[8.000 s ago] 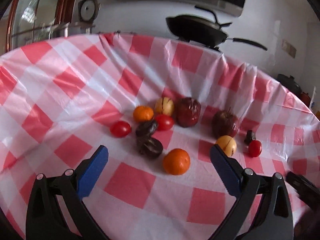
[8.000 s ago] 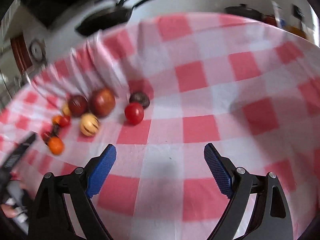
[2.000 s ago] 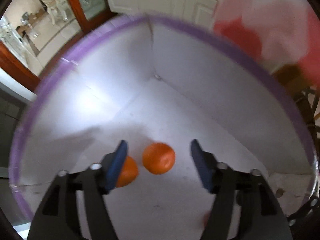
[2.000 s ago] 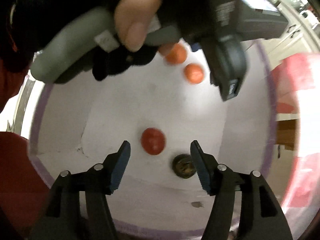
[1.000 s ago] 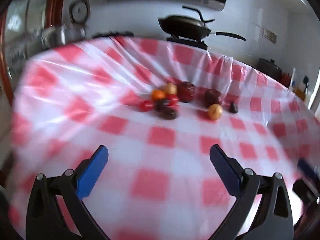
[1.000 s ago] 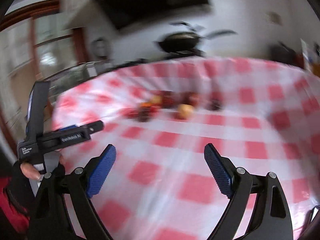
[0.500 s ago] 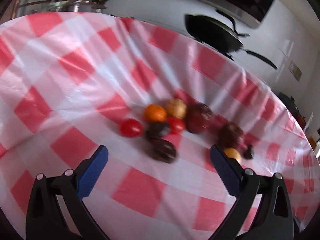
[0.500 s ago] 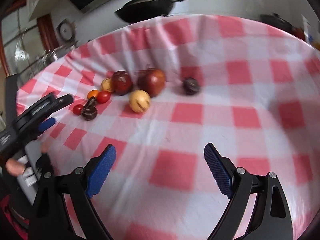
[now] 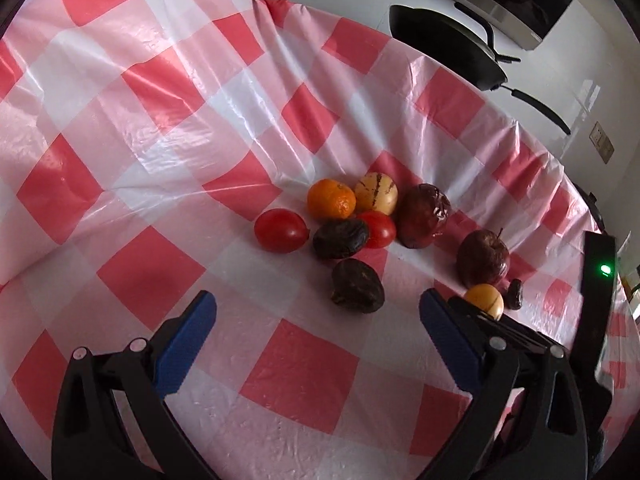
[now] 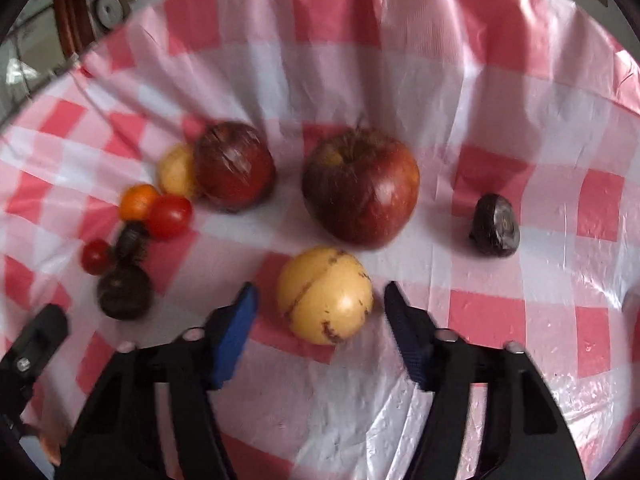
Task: Organize fruits
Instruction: 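Grasp the yellow speckled fruit with the right gripper while the left grasps a dark fruit, then lift the yellow fruit and dark fruit in both grippers toward the box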
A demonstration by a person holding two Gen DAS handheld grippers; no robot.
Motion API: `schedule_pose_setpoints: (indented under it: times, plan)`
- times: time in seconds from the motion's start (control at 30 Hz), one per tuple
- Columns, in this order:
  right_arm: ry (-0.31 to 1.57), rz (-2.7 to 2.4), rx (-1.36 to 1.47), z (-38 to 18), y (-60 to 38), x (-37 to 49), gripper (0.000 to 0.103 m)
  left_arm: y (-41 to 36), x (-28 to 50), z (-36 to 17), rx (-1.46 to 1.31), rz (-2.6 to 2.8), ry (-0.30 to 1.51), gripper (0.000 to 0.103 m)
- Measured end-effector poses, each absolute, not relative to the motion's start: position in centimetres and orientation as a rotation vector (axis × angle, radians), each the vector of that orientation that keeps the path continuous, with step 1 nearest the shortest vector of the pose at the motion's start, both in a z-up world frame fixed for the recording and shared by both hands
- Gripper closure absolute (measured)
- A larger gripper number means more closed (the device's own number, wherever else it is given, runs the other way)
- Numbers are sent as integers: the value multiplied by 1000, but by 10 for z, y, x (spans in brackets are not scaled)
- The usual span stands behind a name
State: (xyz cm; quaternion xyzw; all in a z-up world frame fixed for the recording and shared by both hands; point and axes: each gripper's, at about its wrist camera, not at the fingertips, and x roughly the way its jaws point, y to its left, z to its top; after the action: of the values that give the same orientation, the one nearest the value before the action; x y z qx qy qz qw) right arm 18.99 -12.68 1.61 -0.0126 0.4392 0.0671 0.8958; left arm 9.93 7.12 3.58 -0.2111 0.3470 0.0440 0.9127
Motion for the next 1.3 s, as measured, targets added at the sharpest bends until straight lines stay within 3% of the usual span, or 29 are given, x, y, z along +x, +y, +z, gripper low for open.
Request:
schedule_pose_setpoints:
  times: [0.07, 0.5, 0.8, 0.83, 0.87, 0.93, 1.13, 1.3]
  plan:
    - [900, 144, -25, 17, -128, 185, 61, 69, 98, 37, -423, 88, 714, 2]
    - [815, 214, 388, 14, -195, 166, 60, 55, 115, 37, -399, 64, 773, 2]
    - [837, 234, 425, 13, -198, 169, 60, 24, 161, 30, -233, 69, 899, 30]
    - [838, 235, 423, 12, -197, 169, 60, 21, 165, 29, -197, 83, 906, 36]
    - [838, 233, 419, 13, -197, 170, 60, 17, 168, 28, -154, 97, 908, 49]
    - [838, 235, 412, 13, -195, 170, 60, 12, 168, 27, -105, 100, 907, 61]
    - [840, 243, 412, 12, -196, 169, 60, 9, 133, 37, -113, 33, 842, 62]
    - [838, 248, 420, 12, -197, 170, 60, 9, 61, 58, -171, -43, 680, 62]
